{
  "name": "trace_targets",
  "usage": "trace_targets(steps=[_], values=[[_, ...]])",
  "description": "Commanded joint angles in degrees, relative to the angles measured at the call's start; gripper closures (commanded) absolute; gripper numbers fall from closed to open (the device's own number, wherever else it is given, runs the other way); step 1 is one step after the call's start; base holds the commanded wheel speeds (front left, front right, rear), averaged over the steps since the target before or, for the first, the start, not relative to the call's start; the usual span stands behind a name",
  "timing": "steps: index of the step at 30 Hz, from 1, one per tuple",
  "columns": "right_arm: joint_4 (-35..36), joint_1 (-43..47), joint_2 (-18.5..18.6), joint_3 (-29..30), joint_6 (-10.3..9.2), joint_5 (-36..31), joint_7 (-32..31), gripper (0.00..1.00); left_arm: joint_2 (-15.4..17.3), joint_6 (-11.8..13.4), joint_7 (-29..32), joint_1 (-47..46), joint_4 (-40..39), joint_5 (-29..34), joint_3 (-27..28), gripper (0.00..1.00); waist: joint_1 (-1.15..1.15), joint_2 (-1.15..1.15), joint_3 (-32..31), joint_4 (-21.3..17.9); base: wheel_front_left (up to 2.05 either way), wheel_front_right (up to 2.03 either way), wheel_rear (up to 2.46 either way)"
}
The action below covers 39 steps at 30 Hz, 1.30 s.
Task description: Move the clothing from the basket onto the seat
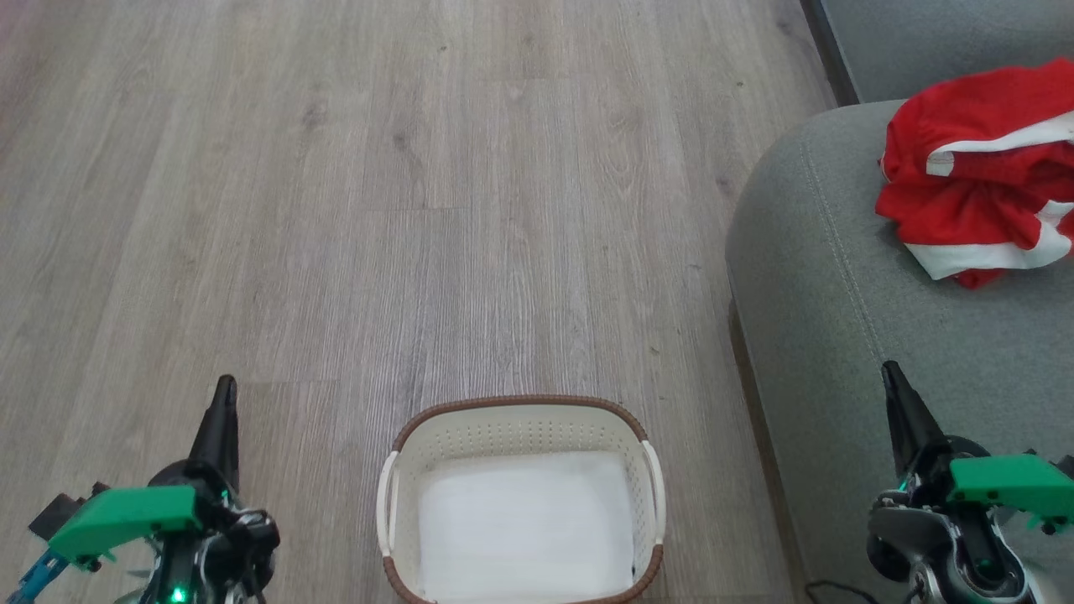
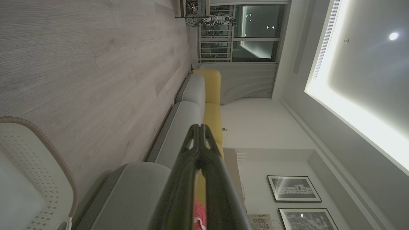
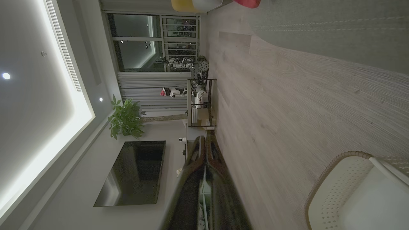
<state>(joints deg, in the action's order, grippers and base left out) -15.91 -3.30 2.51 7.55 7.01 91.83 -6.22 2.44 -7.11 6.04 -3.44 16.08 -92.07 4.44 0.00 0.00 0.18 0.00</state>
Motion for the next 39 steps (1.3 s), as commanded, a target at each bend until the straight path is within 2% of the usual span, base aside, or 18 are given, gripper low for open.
trace_targets(steps=[1,39], values=[[1.89,-2.88,0.37,-1.04,0.47,0.34,-0.26,1.0,0.49,-0.37,0.44,-2.76,-2.02,-0.1,2.06,1.0,0.0,0.0,0.0,0.0,0.0,0.0,0.0],[1.89,-2.88,0.37,-1.04,0.47,0.34,-0.26,1.0,0.46,-0.37,0.47,-2.76,-2.03,-0.07,2.1,1.0,0.0,0.0,0.0,0.0,0.0,0.0,0.0]])
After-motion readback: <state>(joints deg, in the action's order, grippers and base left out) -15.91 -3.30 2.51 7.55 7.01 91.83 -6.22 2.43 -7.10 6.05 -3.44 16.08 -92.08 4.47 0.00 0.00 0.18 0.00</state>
